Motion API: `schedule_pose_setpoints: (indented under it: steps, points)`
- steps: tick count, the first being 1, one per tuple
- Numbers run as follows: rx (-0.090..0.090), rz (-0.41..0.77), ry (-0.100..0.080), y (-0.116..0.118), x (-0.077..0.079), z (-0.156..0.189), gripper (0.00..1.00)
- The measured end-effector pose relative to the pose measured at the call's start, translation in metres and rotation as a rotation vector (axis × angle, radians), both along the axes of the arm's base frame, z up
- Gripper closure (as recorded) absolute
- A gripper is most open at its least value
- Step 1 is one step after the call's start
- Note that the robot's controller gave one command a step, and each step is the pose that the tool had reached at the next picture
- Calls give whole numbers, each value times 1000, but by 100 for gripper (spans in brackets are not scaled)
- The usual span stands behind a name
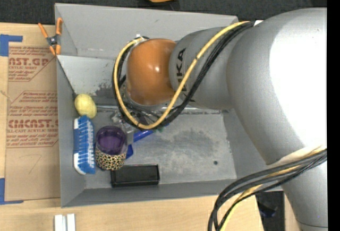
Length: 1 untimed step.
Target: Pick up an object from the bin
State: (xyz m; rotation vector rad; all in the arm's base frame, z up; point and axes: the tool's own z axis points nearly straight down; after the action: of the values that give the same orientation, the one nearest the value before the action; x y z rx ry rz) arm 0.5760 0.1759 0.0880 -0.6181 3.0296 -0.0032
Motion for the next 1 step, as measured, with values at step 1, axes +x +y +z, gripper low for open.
schedule_pose_setpoints:
  steps: [1]
  points:
    - [-10, 14, 23, 5, 0, 12, 100]
